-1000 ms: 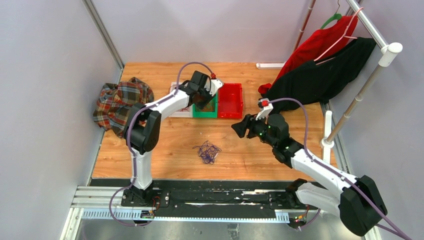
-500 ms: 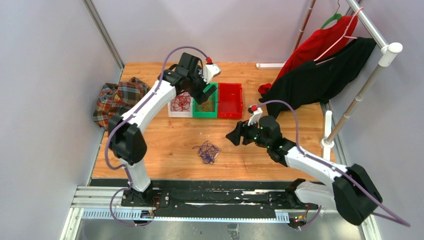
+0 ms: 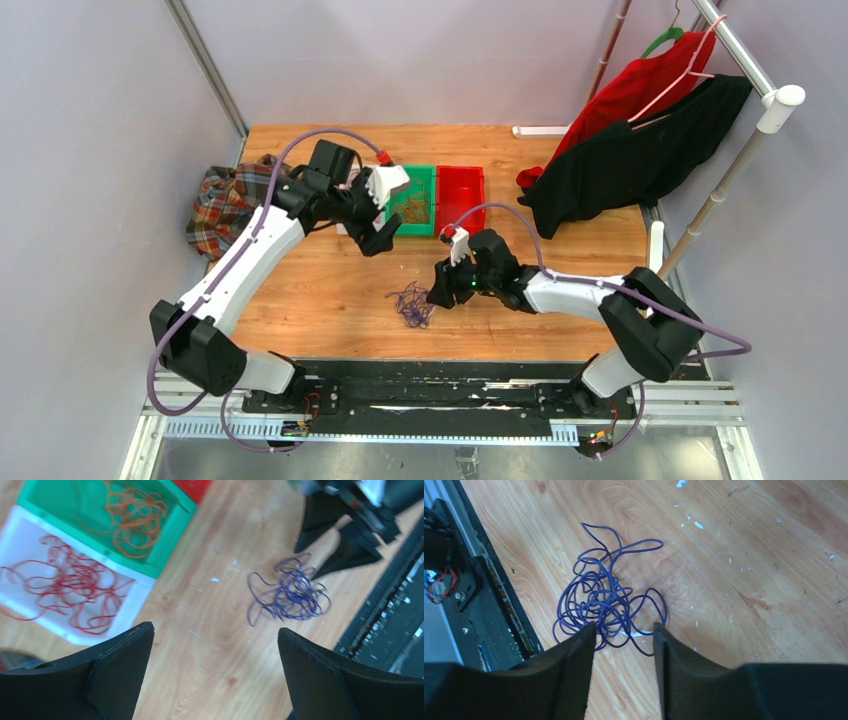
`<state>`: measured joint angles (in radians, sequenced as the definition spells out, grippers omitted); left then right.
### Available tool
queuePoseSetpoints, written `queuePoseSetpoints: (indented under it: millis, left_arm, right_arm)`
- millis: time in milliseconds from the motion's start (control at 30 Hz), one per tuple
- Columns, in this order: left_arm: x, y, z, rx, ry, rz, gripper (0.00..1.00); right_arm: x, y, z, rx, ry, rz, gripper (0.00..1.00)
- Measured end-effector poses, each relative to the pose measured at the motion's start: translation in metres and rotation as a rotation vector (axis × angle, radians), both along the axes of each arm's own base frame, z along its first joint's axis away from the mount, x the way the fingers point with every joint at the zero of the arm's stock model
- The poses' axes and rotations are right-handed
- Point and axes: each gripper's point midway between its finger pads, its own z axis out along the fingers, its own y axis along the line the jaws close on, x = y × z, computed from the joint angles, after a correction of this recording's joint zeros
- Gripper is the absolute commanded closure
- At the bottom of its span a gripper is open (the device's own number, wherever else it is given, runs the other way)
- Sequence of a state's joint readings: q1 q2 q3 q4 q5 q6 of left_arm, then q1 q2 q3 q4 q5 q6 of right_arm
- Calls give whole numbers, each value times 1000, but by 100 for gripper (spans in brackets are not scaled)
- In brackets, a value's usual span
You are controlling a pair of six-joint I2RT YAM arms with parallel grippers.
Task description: Untangle the cables
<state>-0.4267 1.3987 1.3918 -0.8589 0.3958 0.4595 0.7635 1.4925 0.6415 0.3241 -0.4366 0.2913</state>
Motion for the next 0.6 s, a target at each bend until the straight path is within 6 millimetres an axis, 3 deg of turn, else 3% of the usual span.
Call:
queuePoseSetpoints:
  millis: [167,333,533,600]
  left_arm:
    - [-31,-5,-23,-39,99,-71,11]
    - [-48,-16,-42,-77,200,-133,16]
    - [-68,-48,-68,-80,298,-243,17]
    - [-74,-56,-76,-77,320,-269,16]
  right_arm:
    - [2,2,-7,-21,9,11,78]
    - [0,0,9,-6,-22,18,99]
    - [-2,-1,34,34,-64,23,99]
    - [-3,-3,37,35,-67,22,89]
